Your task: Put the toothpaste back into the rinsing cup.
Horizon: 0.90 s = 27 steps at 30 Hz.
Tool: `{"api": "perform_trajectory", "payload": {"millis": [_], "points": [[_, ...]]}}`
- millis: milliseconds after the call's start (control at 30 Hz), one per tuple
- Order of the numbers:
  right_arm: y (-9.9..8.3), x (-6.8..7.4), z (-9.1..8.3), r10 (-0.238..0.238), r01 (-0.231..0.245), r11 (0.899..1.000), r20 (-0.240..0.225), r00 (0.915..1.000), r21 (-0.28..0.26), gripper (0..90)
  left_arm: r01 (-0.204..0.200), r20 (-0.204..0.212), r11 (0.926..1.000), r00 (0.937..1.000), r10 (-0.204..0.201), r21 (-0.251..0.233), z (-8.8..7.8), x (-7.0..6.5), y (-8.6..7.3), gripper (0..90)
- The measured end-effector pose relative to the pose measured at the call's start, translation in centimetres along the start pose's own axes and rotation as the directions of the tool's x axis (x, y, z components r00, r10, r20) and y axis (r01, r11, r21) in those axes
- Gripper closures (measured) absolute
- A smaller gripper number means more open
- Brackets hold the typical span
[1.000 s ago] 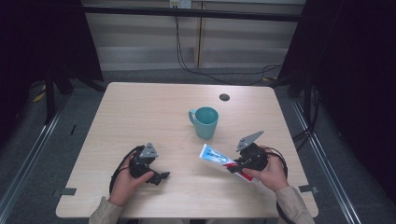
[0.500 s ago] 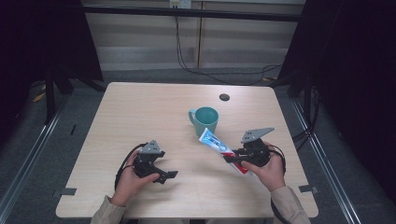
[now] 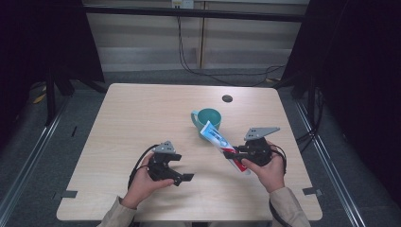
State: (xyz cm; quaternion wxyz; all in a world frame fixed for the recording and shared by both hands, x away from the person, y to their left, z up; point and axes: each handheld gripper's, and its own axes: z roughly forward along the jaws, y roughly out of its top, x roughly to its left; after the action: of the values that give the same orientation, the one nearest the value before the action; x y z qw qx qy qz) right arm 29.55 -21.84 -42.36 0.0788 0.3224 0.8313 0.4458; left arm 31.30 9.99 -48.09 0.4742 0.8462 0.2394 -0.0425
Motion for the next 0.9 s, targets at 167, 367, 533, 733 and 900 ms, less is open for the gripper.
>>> {"api": "perform_trajectory", "payload": {"millis": [167, 367, 533, 733, 900], "points": [[0.5, 0.3, 0.2, -0.002, 0.002, 1.0, 0.003, 1.0, -0.017, 73.7, 0.008, 0.019, 1.0, 0.9998, -0.008, -0.006, 0.7, -0.3, 0.4, 7.9], [1.0, 0.7, 0.6, -0.001, 0.0, 0.999, -0.009, 1.0, -0.044, 73.7, 0.002, 0.026, 1.0, 0.9997, -0.002, -0.008, 1.2, -0.7, 0.9, 10.5], [1.3, 0.8, 1.0, -0.002, 0.002, 0.999, -0.007, 1.0, -0.051, 73.7, -0.006, 0.03, 1.0, 0.9995, 0.006, -0.005, 1.6, -0.9, 1.2, 11.3], [1.8, 1.0, 1.5, 0.007, -0.007, 0.997, -0.003, 1.0, -0.076, 73.7, -0.005, 0.034, 0.9999, 0.9994, 0.005, -0.017, 1.8, -0.9, 1.4, 14.0], [2.5, 1.2, 2.1, 0.007, -0.007, 0.995, -0.001, 1.0, -0.095, 73.7, 0.007, 0.046, 0.9992, 0.9989, -0.005, -0.04, 1.8, -1.0, 1.9, 14.9]]}}
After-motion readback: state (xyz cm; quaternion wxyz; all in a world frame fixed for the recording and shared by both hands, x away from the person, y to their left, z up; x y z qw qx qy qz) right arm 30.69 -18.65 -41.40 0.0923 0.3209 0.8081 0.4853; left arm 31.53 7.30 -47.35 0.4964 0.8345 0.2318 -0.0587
